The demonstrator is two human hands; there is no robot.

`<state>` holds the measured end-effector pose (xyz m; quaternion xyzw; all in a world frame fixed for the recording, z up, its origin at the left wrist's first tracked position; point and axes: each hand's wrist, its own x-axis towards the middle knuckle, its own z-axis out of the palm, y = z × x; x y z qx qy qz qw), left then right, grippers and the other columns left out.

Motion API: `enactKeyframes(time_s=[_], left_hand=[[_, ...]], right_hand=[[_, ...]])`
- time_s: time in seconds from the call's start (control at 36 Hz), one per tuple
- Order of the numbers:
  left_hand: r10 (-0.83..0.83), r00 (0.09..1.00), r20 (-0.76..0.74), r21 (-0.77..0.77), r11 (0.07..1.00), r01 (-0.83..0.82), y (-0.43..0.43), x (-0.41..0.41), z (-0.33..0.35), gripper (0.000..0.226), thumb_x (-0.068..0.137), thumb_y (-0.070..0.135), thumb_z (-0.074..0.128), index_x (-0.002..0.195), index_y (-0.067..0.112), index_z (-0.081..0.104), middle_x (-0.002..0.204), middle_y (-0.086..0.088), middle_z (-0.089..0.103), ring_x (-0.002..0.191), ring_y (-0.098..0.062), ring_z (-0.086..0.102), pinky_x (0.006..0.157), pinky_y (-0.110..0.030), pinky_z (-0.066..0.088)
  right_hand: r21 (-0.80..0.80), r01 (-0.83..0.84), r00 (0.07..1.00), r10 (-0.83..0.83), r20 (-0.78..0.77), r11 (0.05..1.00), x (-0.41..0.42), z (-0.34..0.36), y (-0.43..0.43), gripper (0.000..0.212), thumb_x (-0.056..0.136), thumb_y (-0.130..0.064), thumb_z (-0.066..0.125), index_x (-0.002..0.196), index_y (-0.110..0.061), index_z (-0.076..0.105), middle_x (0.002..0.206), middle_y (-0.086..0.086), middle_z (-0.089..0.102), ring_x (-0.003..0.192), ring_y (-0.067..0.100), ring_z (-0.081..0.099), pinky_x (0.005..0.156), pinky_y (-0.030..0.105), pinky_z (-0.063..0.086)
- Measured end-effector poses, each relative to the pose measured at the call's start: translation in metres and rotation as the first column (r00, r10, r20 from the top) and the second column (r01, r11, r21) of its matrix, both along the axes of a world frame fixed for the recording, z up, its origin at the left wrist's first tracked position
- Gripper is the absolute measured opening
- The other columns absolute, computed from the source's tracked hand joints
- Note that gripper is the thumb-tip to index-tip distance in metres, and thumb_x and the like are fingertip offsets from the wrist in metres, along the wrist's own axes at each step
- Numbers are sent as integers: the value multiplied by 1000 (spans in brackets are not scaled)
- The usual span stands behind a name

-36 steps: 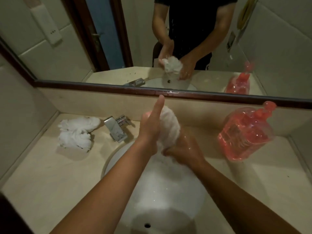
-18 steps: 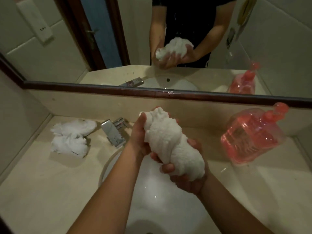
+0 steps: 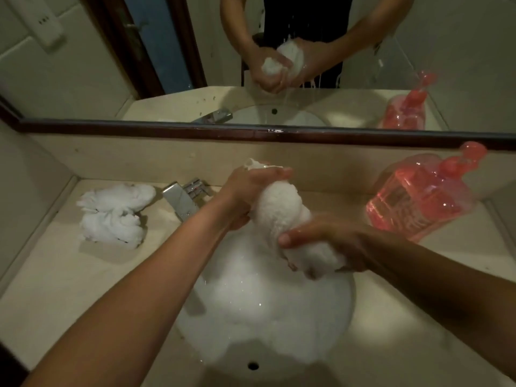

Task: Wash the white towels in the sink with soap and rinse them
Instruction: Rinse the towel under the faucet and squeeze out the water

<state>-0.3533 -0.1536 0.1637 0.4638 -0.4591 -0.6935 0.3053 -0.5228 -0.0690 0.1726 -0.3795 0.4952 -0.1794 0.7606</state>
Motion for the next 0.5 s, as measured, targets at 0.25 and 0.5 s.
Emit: enactKeyframes(time_s=[0.25,0.5], left_hand=[[235,924,301,-217,961,-174,5,-11,-43,22,85,19,83,72,17,66,70,-3,69,67,-21,67,63,-34,54],[364,846,391,-270,924,-272,14,-15,-52,18,83,29,81,77,19,67,79,-3,72,82,-27,70,82,-47,60]], right_hand=[[-184,161,917,-216,-335,970,27,-38,11,43,79,-31,92,112,-24,66,97,8,75,76,25,73,52,32,55],[-278,188,886,-285,-366,942,34,-57,14,31,82,-31,87,106,-28,68,93,-1,74,74,16,70,46,22,49]])
